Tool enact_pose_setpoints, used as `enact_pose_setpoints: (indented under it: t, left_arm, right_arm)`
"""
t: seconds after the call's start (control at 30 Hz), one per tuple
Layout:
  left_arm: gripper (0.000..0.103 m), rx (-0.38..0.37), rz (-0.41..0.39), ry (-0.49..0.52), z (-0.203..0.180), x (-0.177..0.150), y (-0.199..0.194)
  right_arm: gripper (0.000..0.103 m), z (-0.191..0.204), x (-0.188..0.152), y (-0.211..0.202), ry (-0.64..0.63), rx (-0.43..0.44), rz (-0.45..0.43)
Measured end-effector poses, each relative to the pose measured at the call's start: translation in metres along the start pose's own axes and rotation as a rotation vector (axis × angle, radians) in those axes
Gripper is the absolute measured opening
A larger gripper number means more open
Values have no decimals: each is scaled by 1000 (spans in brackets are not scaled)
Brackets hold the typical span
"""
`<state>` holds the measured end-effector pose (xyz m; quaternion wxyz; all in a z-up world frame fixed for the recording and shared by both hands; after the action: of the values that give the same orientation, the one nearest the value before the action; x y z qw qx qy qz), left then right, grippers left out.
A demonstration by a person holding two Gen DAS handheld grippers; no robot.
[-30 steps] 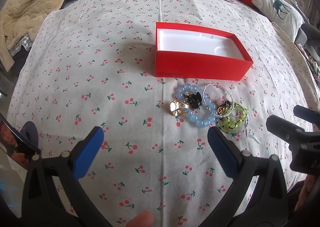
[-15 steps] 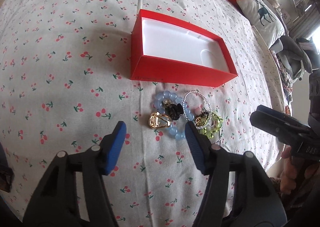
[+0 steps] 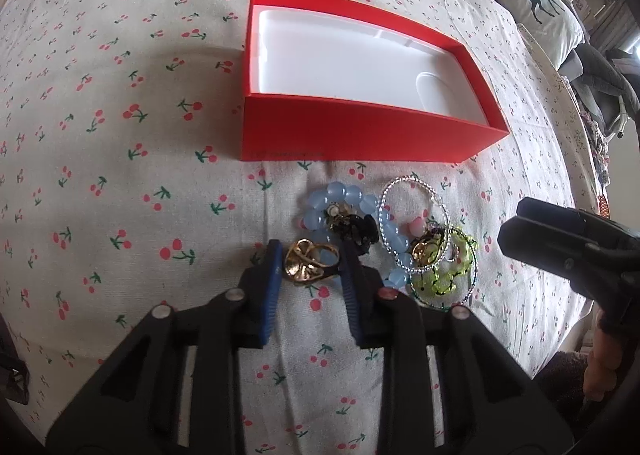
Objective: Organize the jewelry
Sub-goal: 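Grasp the gold ring with the left tool while the right grasps the silver bracelet, then place gold ring in red box with left tool while right places silver bracelet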
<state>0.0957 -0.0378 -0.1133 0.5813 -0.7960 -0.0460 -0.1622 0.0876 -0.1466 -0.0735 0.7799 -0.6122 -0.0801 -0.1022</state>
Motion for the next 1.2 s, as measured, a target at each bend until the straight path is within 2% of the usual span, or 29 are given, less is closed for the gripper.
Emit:
enact_pose_setpoints:
  t: [0.23,0.4,0.53,0.63,0.77,0.87,1.0,1.2]
  left_arm:
    - [30,-11,-29,-14,11,-2,-17]
    - [30,1,-51,-27,24,-3,-26]
    - [30,13,-57,-26,31,-5,-28]
    - [30,20,-55,-27,34,-6,-27]
    - [30,41,-51,-19,38,-8,-25]
    - [30,43,-42,-18,42,-10,-23]
    - [30,43,-41,-19,44,-11,-24]
    - [30,40,-50,-25,45,-10,-29]
  right_arm:
    - [71,0,2,1,7,14,-4]
    - [55,2,5,10,31,34,11]
    - [47,6,8,24,30,31,32]
    - [43,6,11,36,31,2,45]
    - [30,3,15,50,21,-60,61]
    - [22,2,14,61,18,-80,83]
    - [10,3,17,65,-4,-108,71]
    - [9,17,21,63,-15,-100,45]
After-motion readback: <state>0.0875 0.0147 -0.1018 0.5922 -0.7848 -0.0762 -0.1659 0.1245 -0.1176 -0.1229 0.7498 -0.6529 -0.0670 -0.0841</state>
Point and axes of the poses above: each gripper's, at about its wrist camera, not at the fingertips, and y roughly the way its jaws point, z to its left, x to its top, the point moved 10 cm from there along y, roughly the way its jaws point
